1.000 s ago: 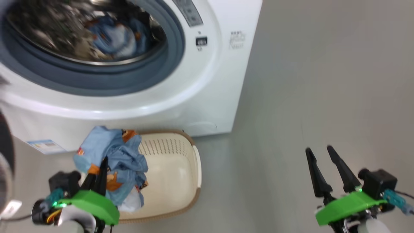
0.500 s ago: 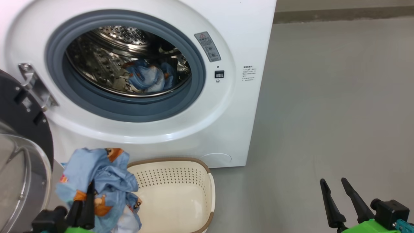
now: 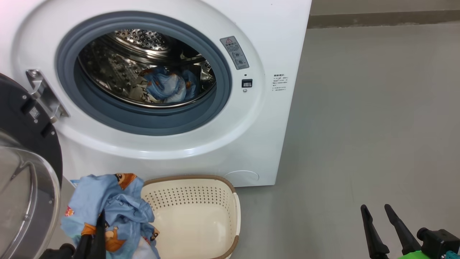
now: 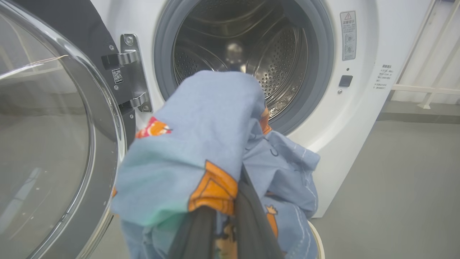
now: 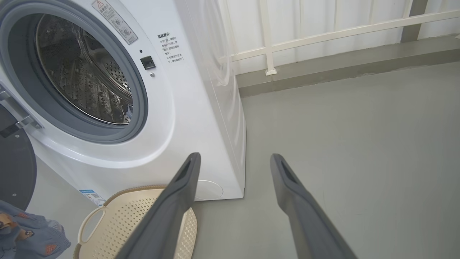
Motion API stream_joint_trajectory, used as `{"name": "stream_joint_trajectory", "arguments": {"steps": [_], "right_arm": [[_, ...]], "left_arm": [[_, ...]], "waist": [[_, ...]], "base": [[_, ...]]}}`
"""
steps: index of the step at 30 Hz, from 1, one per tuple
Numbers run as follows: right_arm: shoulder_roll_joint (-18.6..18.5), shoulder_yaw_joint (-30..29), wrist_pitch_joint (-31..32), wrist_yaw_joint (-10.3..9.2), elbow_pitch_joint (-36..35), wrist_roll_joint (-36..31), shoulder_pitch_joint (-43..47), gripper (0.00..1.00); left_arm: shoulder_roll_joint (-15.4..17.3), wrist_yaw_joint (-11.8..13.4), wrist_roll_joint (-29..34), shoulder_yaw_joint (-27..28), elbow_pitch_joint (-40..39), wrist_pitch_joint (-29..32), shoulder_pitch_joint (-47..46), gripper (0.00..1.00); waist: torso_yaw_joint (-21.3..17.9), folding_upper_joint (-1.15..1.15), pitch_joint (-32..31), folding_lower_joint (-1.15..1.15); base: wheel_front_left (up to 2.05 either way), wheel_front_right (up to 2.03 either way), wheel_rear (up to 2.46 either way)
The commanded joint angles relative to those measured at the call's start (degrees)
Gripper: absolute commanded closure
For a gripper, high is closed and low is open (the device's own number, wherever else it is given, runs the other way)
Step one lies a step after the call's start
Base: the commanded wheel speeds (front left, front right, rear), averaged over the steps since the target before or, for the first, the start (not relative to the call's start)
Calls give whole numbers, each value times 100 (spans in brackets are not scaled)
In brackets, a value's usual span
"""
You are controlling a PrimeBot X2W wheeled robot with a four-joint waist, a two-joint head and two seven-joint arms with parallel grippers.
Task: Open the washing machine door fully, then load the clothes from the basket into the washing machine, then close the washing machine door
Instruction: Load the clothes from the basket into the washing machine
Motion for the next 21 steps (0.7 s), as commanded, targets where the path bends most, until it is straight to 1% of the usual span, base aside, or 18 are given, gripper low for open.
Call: {"name": "stream_joint_trajectory", "arguments": {"steps": [1,8,12,16,21], "right_arm": [[-64,137,-27,9,-147,53,-82,0],[-20,135,-27,9,-186,49,-256,0],[24,137,-27,9,-214,36,-366,0],[102,130,-27,9,-246,17,-520,0],[207,126,-27,9,-283,1,-774,0]], "left_arm": [[37,-13,3,223,-140,-37,-143,100],[11,-13,-46,226,-91,-37,-454,100],[76,-13,-65,182,-60,-37,-747,100],[221,-13,-118,116,3,-37,-1322,100],[521,-13,-123,115,66,-37,-2348,100]], "waist": [[-37,0,37,0],[-186,0,379,0],[-257,0,590,0],[-349,0,910,0],[-495,0,1354,0]], "base": [[0,0,0],[0,0,0],[0,0,0],[0,0,0],[0,0,0]]}}
